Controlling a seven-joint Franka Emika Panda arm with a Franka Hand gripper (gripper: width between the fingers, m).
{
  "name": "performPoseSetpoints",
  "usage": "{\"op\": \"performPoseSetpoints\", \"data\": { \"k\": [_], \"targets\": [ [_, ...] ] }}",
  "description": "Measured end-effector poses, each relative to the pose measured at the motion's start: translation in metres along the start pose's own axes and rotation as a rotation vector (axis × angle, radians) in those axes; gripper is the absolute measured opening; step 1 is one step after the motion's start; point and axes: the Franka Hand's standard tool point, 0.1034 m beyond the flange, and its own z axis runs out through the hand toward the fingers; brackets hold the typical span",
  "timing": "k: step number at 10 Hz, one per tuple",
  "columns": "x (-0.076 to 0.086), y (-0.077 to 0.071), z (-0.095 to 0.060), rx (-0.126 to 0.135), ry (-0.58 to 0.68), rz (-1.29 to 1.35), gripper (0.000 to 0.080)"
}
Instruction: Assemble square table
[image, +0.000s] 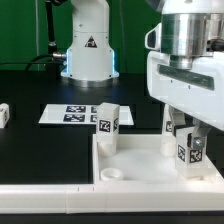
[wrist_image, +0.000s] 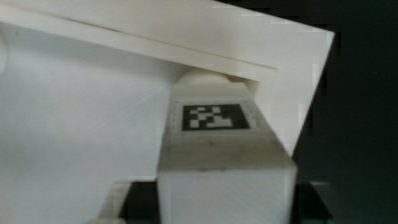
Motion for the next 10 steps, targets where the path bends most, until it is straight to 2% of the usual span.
{"op": "performPoseSetpoints", "data": {
  "k": [3,4,5,6,7,9,10],
  "targets": [
    [-0.0003,0.0006,0.0005,-0.003,-0.001,0.062,0.0288],
    [-0.0004,0.0006,0.0006,-0.003,0.0,0.026,0.0494],
    [-0.0028,0.0023,0.0011,-0.015,-0.005,-0.046,0.0597],
    [-0.0033,0.0021,0.001,-0.015,-0.005,-0.081,0.0597],
    [-0.0026,0.0022,0.0011,-0.015,-0.006,-0.187,0.0639],
    [-0.0028,0.0023,0.0011,-0.016,-0.006,-0.312,0.0647],
    [-0.0065,0.0026,0.0009,-0.023,-0.013,-0.482,0.0649]
  ]
}}
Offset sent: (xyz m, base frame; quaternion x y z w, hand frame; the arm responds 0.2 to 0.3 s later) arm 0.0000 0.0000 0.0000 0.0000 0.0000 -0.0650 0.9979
